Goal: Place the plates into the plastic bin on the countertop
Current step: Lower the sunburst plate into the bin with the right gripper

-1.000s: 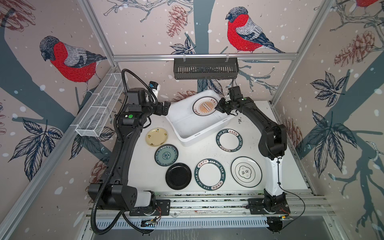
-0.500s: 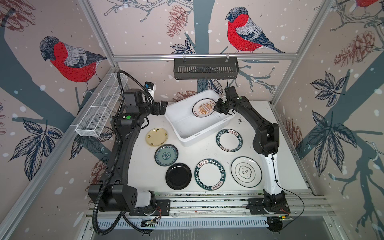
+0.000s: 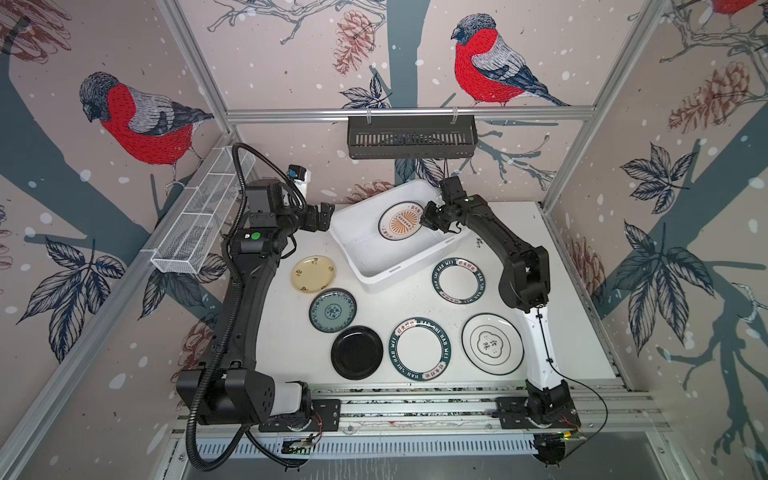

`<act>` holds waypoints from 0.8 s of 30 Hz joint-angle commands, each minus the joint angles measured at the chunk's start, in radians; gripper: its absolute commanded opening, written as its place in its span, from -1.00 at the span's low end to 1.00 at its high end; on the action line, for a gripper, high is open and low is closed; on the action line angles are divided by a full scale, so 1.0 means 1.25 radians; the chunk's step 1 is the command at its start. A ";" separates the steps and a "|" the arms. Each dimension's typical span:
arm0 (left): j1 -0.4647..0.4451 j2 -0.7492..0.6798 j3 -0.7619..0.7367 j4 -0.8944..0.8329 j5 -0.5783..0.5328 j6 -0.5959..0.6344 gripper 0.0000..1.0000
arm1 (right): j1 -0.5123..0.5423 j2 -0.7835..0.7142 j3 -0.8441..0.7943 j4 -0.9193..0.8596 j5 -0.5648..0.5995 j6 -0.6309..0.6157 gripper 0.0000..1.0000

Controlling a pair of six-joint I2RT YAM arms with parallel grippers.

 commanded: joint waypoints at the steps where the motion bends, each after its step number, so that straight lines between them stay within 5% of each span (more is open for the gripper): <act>1: 0.007 0.003 -0.003 0.026 0.013 -0.005 0.93 | 0.005 0.002 0.010 0.012 0.005 -0.018 -0.97; 24: 0.030 0.016 -0.010 0.044 0.031 -0.013 0.93 | 0.035 0.072 0.055 0.038 -0.131 -0.043 -0.97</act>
